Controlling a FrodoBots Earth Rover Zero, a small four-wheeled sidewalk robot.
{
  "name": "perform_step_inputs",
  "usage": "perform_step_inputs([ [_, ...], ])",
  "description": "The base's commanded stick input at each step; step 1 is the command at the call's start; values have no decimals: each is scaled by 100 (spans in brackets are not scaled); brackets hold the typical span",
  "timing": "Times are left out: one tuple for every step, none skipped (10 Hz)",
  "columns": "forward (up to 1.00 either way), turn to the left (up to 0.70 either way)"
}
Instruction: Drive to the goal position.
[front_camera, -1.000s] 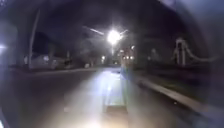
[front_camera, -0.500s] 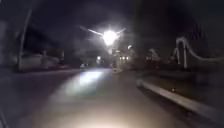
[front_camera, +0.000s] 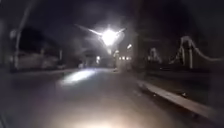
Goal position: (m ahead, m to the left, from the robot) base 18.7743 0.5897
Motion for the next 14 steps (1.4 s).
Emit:
perform_step_inputs([
  [70, 0],
  [70, 0],
  [70, 0],
  [70, 0],
  [70, 0],
  [70, 0],
  [70, 0],
  [70, 0],
  [70, 0],
  [70, 0],
  [70, 0],
  [70, 0],
  [70, 0],
  [70, 0],
])
